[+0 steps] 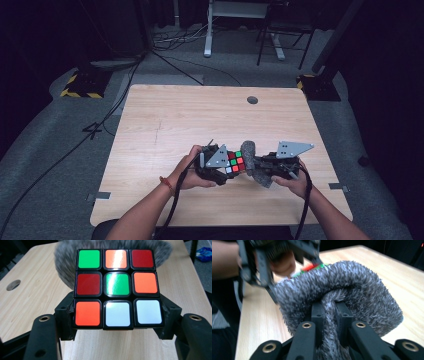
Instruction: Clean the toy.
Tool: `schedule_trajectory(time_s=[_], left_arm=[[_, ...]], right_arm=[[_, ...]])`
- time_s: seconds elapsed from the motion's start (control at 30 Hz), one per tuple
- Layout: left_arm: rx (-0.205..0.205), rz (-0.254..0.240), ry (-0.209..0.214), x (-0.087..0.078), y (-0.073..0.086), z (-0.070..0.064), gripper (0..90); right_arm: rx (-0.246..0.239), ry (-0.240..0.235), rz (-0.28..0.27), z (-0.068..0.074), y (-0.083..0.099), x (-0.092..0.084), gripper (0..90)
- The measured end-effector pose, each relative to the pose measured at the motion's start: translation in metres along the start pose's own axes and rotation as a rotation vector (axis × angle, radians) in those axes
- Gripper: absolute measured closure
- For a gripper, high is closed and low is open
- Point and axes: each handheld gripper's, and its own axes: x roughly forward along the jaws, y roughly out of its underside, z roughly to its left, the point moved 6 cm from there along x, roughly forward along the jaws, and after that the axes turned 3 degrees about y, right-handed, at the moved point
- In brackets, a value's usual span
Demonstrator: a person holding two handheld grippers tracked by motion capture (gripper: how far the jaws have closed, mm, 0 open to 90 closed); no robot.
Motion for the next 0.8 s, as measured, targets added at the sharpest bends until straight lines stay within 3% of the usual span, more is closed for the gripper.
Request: schedule_trajectory(time_s=[0.2, 0.27, 0.43, 0.6, 0.67, 0.8], left_arm=[[-0.031, -0.078, 0.011, -0.012, -0.008, 0.003, 33.9], [-0.016, -0.065, 0.000, -0.013, -0.008, 0.004, 33.9], [-0.030, -0.066, 0.012, -0.014, -0.003, 0.006, 33.9], [-0.026, -0.010, 0.000, -0.008, 0.004, 0.006, 33.8], [-0.023, -0.005, 0.030, -0.001, 0.004, 0.002, 33.8], [-0.002, 0.015, 0.049, 0.008, 0.001, -0.006, 33.8]], right_arm=[[-0.005, 0.016, 0.125, -0.007, 0.020, 0.010, 80.5], [-0.010, 0.013, 0.136, -0.006, 0.021, 0.012, 80.5], [-0.036, 0.043, 0.076, -0.002, 0.009, 0.004, 80.5], [-0.021, 0.041, 0.004, -0.002, 0.000, -0.007, 80.5], [-0.013, 0.021, -0.045, 0.000, -0.006, -0.011, 80.4], [-0.044, 0.036, -0.033, 0.006, -0.008, -0.007, 80.4]])
